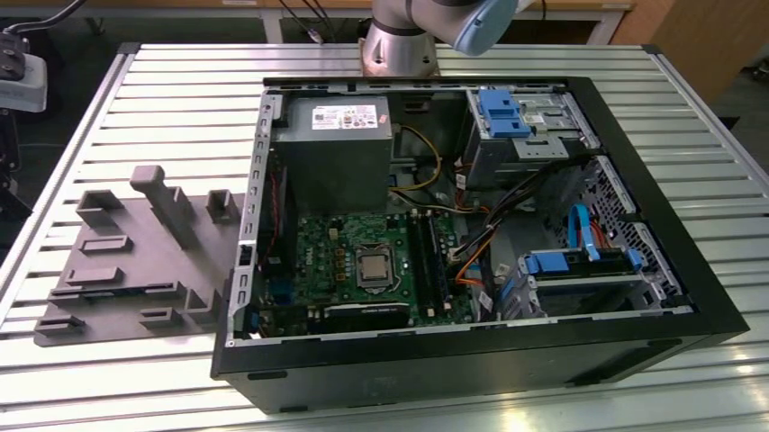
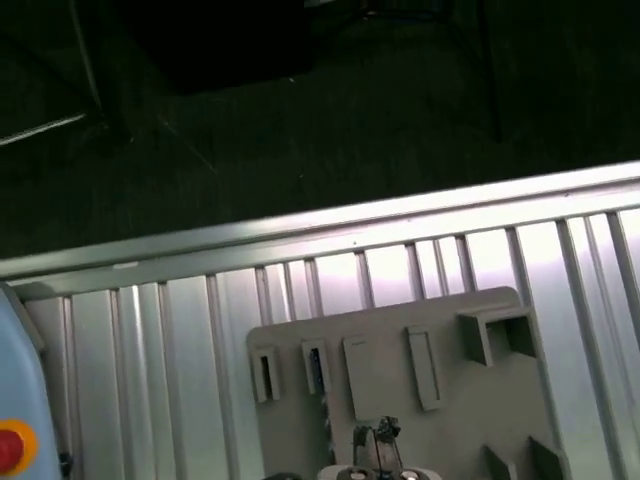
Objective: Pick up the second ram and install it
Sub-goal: 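Pick up the second ram and move it above second insertion slot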
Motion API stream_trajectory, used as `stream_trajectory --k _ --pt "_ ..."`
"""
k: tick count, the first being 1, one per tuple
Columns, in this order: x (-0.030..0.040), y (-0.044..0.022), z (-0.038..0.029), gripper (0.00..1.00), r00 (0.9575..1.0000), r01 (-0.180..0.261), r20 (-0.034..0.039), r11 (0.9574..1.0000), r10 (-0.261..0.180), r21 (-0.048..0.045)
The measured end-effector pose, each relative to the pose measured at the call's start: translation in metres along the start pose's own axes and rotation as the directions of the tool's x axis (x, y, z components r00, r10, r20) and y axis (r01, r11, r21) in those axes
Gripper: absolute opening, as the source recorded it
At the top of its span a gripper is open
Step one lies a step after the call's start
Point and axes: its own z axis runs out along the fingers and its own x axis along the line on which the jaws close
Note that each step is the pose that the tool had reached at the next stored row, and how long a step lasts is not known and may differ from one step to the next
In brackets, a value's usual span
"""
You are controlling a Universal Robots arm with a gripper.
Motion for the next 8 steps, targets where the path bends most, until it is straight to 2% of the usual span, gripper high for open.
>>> stream_trajectory --k 3,8 --pt "0.0 0.0 0.0002 0.11 0.9991 0.043 -0.0022 0.9991 -0.043 -0.001" --pt "0.0 0.0 0.0003 0.11 0.9989 0.046 -0.0023 0.9989 -0.046 -0.0011"
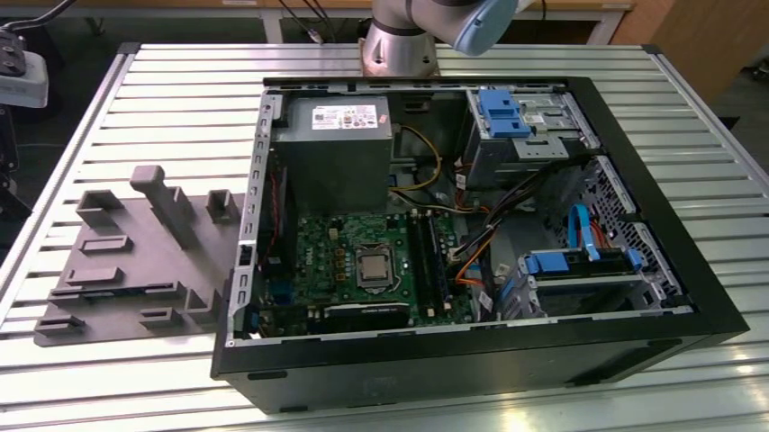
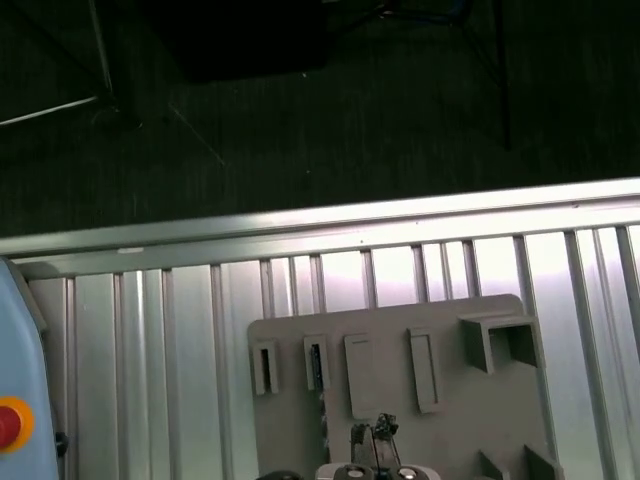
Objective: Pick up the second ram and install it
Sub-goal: 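Pick up the second ram and move it above second insertion slot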
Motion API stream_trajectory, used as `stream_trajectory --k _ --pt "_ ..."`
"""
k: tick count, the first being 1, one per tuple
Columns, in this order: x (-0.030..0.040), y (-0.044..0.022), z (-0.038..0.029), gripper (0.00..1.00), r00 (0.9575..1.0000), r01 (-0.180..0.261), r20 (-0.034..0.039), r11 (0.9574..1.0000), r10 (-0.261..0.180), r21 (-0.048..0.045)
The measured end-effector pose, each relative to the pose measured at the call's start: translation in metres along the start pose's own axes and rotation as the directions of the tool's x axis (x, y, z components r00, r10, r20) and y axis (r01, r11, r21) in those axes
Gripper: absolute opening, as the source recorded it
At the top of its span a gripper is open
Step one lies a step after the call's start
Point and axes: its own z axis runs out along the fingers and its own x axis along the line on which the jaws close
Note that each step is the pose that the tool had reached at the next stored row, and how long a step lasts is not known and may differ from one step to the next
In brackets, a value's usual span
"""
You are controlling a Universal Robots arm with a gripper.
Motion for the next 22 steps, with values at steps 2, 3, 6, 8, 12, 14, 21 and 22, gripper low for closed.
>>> stream_trajectory --k 2,3,6,8,12,14,21,22 --pt "0.0 -0.0001 0.0004 0.11 1.0 0.0 0.0 1.0 0.0 0.0006" --pt "0.0 -0.0001 0.0012 0.11 1.0 0.0 0.0003 1.0 0.0 0.0024" --pt "0.0001 -0.0002 0.0036 0.11 1.0 0.0 0.0012 0.9999 0.0 0.0111" --pt "0.0002 -0.0003 0.0053 0.11 1.0 0.001 0.0019 0.9998 -0.001 0.0179" --pt "0.0004 -0.0005 0.0086 0.11 1.0 0.001 0.0032 0.9996 -0.001 0.0298" --pt "0.0006 -0.0006 0.0102 0.11 1.0 0.001 0.0039 0.9994 -0.001 0.0358" --pt "0.0012 -0.0009 0.0151 0.11 1.0 0.001 0.0055 0.9988 -0.002 0.0491" --pt "0.0013 -0.0009 0.016 0.11 1.0 0.001 0.0055 0.9988 -0.002 0.0498"
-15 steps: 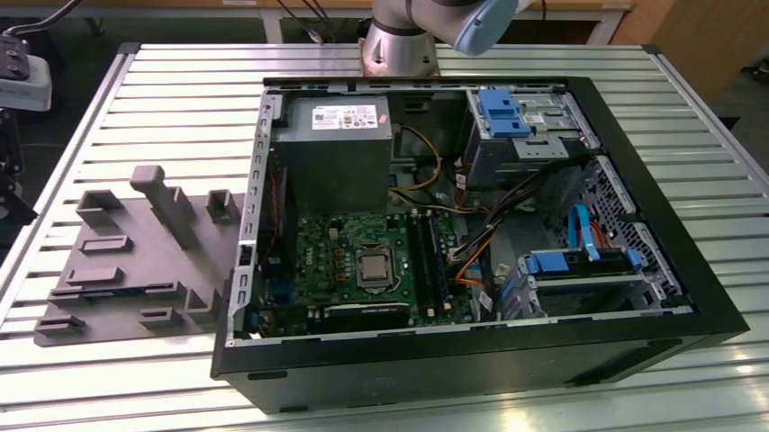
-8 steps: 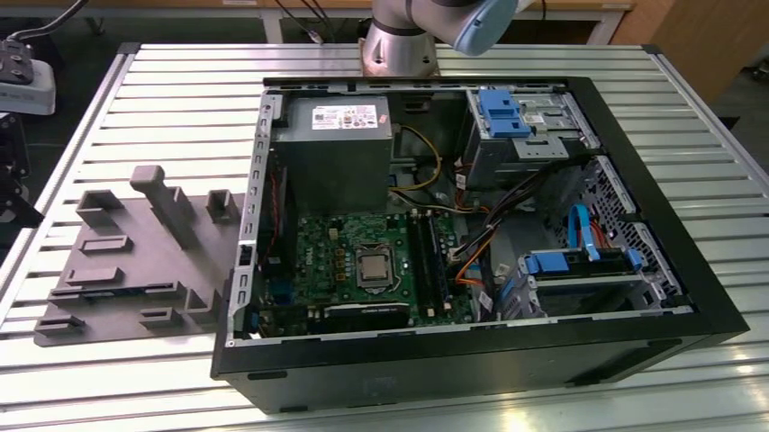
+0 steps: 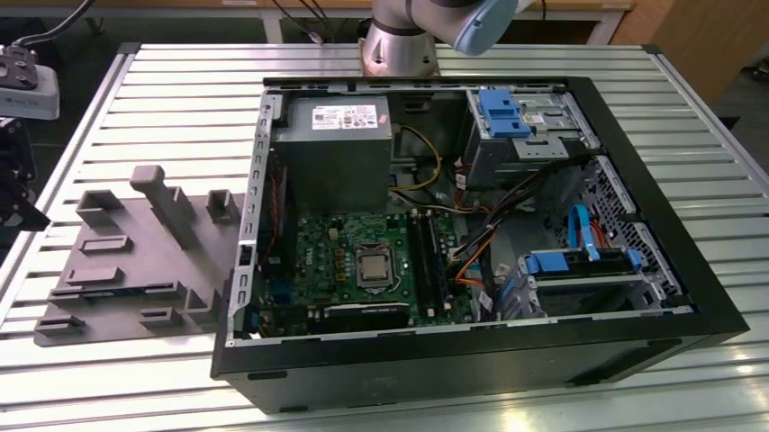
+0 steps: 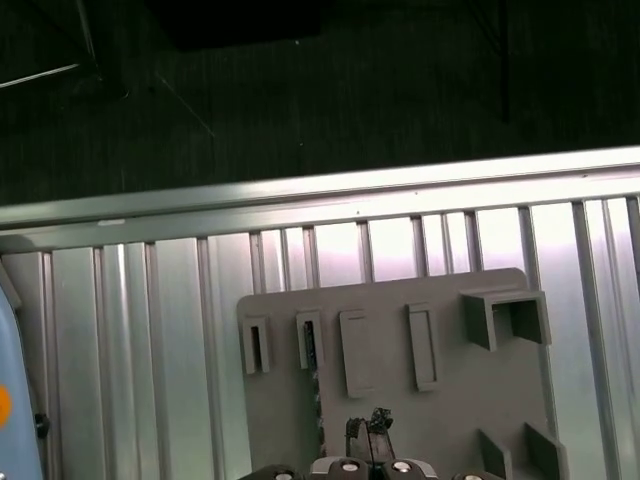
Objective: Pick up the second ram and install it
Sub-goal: 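Pick up the second ram and move it above second insertion slot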
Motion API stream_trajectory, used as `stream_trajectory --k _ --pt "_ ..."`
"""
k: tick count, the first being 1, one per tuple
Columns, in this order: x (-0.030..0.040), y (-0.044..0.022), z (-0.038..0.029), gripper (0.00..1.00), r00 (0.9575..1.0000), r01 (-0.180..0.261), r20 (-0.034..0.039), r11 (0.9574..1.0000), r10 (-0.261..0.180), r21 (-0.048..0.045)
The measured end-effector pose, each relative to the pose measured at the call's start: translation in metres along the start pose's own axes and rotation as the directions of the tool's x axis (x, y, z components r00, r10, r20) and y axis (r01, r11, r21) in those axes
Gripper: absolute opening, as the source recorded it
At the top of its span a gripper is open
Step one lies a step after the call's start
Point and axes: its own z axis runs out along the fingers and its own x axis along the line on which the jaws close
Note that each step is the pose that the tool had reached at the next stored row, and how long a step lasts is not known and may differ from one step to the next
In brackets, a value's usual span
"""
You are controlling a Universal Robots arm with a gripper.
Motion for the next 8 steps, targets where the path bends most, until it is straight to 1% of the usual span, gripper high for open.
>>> stream_trajectory --k 6,8 --pt "0.0008 -0.0001 0.0052 0.11 1.0 0.0 0.0006 1.0 0.0 0.0053" --pt "0.0011 -0.0001 0.0067 0.11 1.0 0.0 0.0006 1.0 0.0 0.0058"
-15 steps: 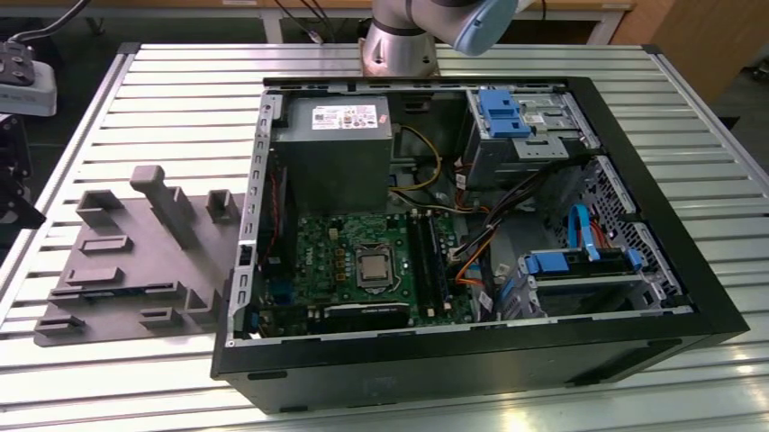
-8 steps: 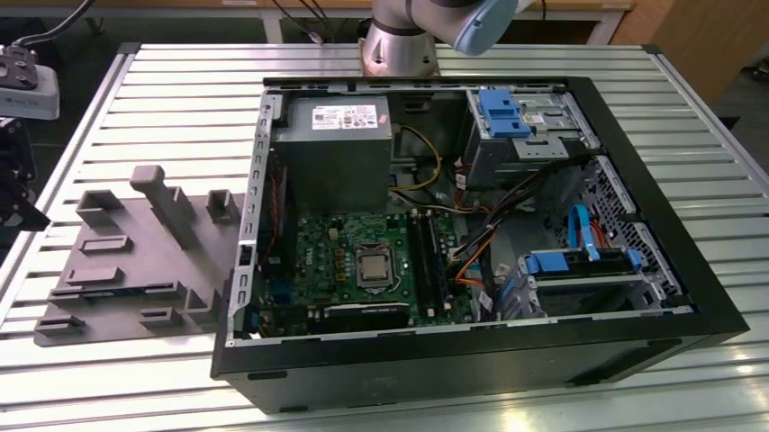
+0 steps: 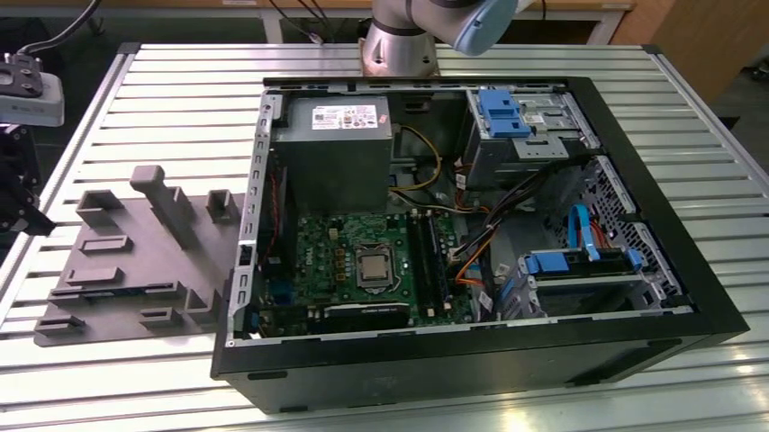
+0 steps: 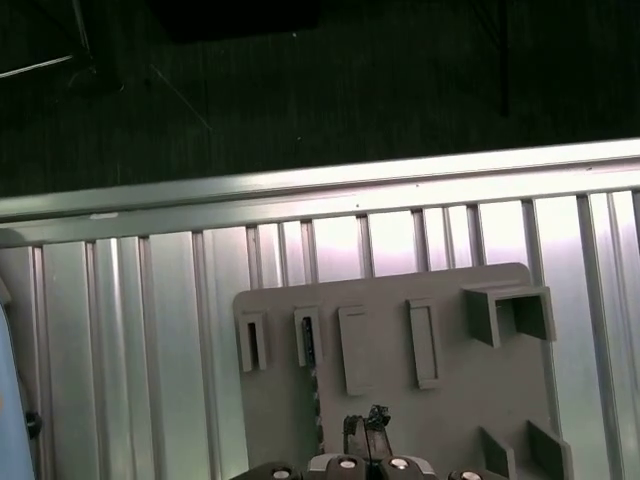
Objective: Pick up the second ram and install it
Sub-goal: 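Pick up the second ram and move it above second insertion slot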
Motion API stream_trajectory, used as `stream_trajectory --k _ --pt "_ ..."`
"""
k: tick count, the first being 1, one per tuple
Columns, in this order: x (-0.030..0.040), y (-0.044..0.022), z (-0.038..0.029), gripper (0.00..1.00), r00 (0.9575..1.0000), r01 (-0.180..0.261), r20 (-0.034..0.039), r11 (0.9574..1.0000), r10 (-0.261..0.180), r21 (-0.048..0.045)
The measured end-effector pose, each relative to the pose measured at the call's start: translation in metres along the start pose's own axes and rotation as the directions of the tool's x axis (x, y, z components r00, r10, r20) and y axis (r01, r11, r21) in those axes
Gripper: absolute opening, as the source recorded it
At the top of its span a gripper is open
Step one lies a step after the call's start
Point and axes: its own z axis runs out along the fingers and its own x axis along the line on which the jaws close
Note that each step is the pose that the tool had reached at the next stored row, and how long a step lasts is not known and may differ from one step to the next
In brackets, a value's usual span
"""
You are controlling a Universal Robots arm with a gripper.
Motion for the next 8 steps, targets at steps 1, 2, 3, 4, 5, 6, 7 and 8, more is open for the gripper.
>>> stream_trajectory --k 1,2,3,4,5,6,7,8 --pt "0.0001 0.0 0.0006 0.11 1.0 0.0 -0.0001 1.0 0.0 -0.0001" --pt "0.0003 0.0 0.0015 0.11 1.0 0.0 0.0 1.0 0.0 0.0" --pt "0.0005 -0.0001 0.0023 0.11 1.0 0.0 0.0 1.0 0.0 0.0001" --pt "0.0007 -0.0001 0.0031 0.11 1.0 0.0 0.0 1.0 0.0 0.0" --pt "0.0009 -0.0001 0.0038 0.11 1.0 0.0 -0.0001 1.0 0.0 0.0" --pt "0.0012 -0.0002 0.0045 0.11 1.0 0.0 -0.0001 1.0 0.0 0.0" --pt "0.0015 -0.0004 0.0053 0.11 1.0 0.0 0.0 1.0 0.0 0.0" --pt "0.0017 -0.0008 0.0059 0.11 1.0 0.0 0.0 1.0 0.0 0.0"
